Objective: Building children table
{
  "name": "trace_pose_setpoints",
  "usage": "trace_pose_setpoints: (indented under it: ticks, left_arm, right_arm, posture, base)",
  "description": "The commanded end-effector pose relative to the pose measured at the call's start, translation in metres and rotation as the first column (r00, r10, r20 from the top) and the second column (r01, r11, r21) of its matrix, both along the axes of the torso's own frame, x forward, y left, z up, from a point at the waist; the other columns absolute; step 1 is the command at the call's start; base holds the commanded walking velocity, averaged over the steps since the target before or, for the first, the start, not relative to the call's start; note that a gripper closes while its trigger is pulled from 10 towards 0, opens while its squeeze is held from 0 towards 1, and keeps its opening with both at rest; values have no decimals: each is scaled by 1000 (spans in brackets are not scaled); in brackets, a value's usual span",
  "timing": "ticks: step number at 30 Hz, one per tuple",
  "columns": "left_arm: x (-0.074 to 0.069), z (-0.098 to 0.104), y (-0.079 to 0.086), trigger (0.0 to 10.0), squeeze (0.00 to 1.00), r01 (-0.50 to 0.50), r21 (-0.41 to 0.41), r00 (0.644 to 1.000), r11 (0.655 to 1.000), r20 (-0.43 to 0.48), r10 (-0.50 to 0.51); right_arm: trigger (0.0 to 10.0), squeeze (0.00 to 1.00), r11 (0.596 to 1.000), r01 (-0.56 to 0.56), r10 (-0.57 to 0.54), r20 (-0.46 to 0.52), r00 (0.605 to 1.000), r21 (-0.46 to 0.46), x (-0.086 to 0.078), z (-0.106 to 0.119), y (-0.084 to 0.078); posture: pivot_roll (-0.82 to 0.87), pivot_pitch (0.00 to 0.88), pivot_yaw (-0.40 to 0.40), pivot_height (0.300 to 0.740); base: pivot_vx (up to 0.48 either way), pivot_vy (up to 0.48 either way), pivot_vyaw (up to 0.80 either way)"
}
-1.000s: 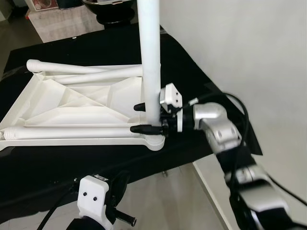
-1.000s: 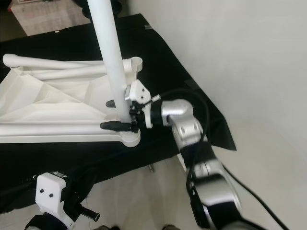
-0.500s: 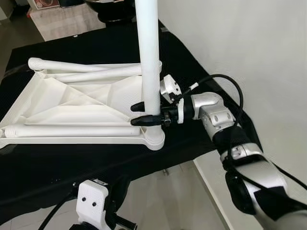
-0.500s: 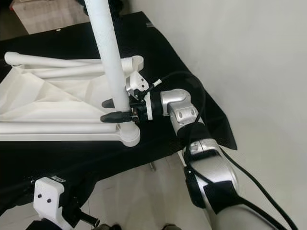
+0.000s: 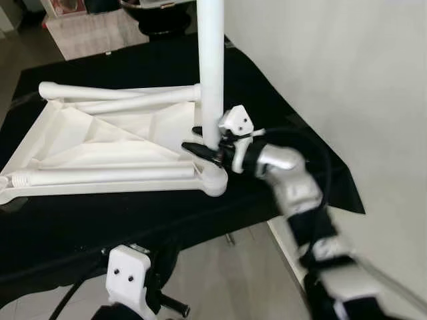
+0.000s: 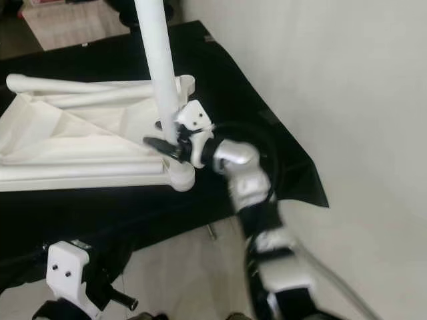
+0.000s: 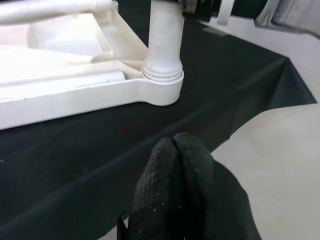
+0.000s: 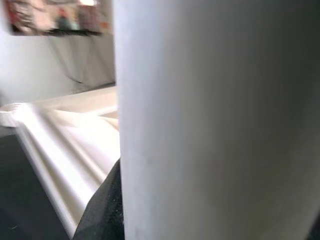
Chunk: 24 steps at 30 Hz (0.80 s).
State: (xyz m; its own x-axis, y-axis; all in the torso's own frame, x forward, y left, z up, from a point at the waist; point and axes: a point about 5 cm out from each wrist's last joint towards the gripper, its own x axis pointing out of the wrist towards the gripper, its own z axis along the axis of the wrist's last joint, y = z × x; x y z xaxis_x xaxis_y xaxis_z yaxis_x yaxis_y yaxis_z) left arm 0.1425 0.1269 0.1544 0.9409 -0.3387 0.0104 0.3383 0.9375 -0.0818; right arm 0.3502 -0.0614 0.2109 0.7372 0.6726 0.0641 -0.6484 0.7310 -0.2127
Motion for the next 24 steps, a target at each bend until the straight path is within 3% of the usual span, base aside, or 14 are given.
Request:
trace_pose_setpoints:
  ticks: [1, 3, 11, 12, 13, 14, 15, 16, 17, 20, 21, 24]
  left_arm:
    - [-1, -8, 3, 10000, 0, -1, 7, 999, 1000, -49, 2]
    - [3, -10, 4, 10000, 0, 8, 10, 999, 1000, -48, -7]
    - [8, -13, 6, 10000, 0, -6, 27, 999, 1000, -42, 7]
    - [8, -13, 6, 10000, 0, -7, 27, 999, 1000, -41, 8]
    - [8, -13, 6, 10000, 0, -7, 27, 999, 1000, -41, 8]
    - [9, -13, 6, 10000, 0, -8, 26, 999, 1000, -41, 9]
    - [9, -13, 6, 10000, 0, -6, 24, 999, 1000, -40, 7]
    - [9, -13, 6, 10000, 0, -6, 24, 999, 1000, -40, 7]
    - [9, -13, 5, 10000, 0, -4, 22, 999, 1000, -39, 5]
    - [9, -12, 4, 10000, 0, -1, 17, 999, 1000, -38, 1]
    - [9, -12, 4, 10000, 0, -1, 17, 999, 1000, -38, 1]
    - [8, -11, 3, 10000, 0, -2, 14, 999, 1000, -35, 3]
  right_arm:
    - [0, 0, 984, 153, -158, -51, 986, -86, -9, -24, -10]
    - [0, 0, 976, 203, -202, 22, 979, -77, -36, -25, 4]
    - [0, 0, 969, 235, -234, 19, 972, -75, -38, -29, 16]
    - [7333, 0, 968, 239, -239, 18, 971, -75, -38, -29, 17]
    - [7333, 0, 968, 239, -239, 18, 971, -75, -38, -29, 17]
    - [10000, 0, 969, 237, -236, 14, 972, -73, -37, -27, 17]
    - [10000, 0, 985, 165, -165, 13, 986, -50, -39, -21, 21]
    - [10000, 0, 985, 165, -165, 13, 986, -50, -39, -21, 21]
    - [10000, 1000, 996, 84, -84, -7, 996, -17, -40, -16, 23]
    - [10000, 1000, 993, -107, 106, 25, 994, 41, -39, 2, 21]
    - [10000, 1000, 993, -107, 106, 25, 994, 41, -39, 2, 21]
    - [10000, 1000, 942, -336, 337, 66, 939, -26, -37, 15, 14]
  posture:
    - [42, 193, 58, 740]
    - [39, 165, 64, 740]
    - [52, 140, 50, 740]
    - [52, 140, 50, 740]
    - [52, 140, 50, 740]
    - [52, 140, 50, 740]
    - [50, 138, 47, 740]
    - [50, 138, 47, 740]
    - [48, 141, 46, 740]
    - [51, 144, 42, 740]
    - [51, 144, 42, 740]
    - [59, 161, 32, 740]
  base:
    - [0, 0, 0]
    - [0, 0, 0]
    - [0, 0, 0]
    - [0, 0, 0]
    - [0, 0, 0]
    - [0, 0, 0]
    - [0, 0, 0]
    - [0, 0, 0]
    - [0, 0, 0]
    - [0, 0, 0]
    - [0, 0, 0]
    - [0, 0, 0]
